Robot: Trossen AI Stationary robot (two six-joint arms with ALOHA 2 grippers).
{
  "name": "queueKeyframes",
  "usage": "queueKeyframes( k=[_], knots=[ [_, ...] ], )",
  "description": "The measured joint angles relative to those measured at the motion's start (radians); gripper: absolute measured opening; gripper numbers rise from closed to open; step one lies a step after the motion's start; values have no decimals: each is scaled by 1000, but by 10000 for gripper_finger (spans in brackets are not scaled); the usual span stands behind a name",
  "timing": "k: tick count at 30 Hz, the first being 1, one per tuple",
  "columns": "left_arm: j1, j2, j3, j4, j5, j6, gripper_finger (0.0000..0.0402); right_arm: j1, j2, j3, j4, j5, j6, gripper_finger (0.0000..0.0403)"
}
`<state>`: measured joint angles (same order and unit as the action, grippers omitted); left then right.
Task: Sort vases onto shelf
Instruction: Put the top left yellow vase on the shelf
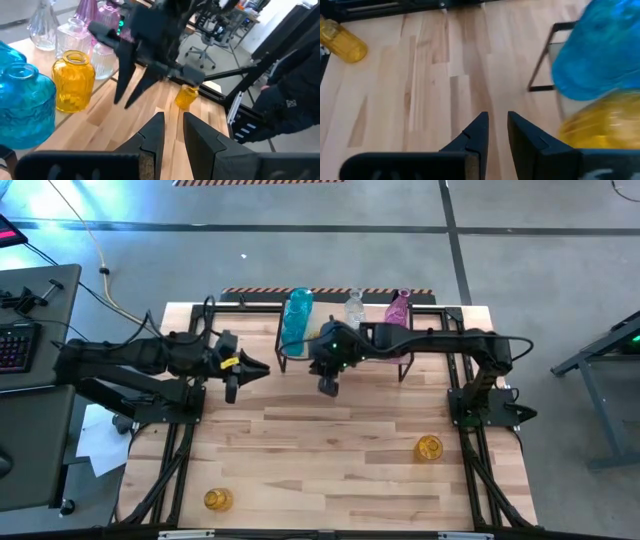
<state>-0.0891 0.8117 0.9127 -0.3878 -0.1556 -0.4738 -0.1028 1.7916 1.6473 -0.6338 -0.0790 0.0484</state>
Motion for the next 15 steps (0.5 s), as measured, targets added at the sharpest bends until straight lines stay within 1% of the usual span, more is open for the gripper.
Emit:
queueKeyframes(
  k=[6, 15],
  knots=[
    [-29, 4, -1, -1, -42, -39, 62, -43, 0, 46, -83, -26, -39, 57],
    [-66, 8, -1, -1, -125, -59, 62, -55, 0, 48, -85, -79, -68, 57]
  ],
)
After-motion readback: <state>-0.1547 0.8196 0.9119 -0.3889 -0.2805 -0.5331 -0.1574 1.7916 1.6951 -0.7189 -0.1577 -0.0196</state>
